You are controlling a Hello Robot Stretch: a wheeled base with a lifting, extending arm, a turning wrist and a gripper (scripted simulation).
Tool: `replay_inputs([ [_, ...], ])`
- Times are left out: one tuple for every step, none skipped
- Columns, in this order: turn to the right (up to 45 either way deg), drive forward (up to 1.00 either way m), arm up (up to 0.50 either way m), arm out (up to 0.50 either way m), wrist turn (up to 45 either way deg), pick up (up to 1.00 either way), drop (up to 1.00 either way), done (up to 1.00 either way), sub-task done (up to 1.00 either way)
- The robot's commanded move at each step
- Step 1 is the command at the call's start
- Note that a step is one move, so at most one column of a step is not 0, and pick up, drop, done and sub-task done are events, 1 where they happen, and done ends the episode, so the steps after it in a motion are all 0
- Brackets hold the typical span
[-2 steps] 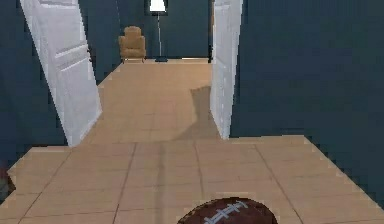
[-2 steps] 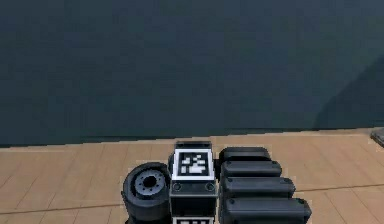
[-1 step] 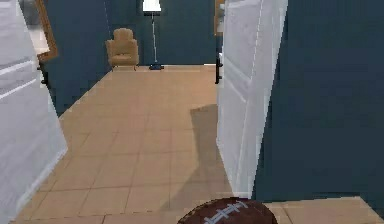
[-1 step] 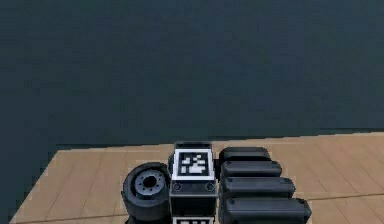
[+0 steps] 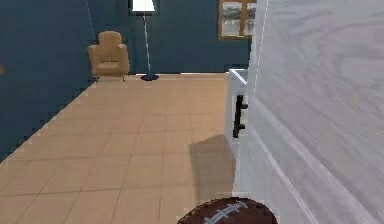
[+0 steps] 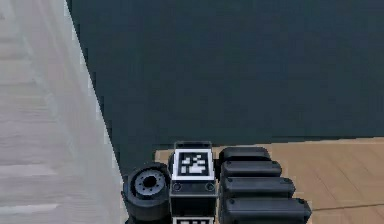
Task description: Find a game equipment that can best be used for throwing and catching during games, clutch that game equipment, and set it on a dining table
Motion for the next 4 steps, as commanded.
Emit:
replay_inputs([
  [-3.0,0.0,0.0,0.0,0.0,0.0,0.0,0.0,0.0],
  [0.0,1.0,0.0,0.0,0.0,0.0,0.0,0.0,0.0],
  [-6.0,0.0,0.0,0.0,0.0,0.0,0.0,0.0,0.0],
  [0.0,0.2,0.0,0.0,0.0,0.0,0.0,0.0,0.0],
])
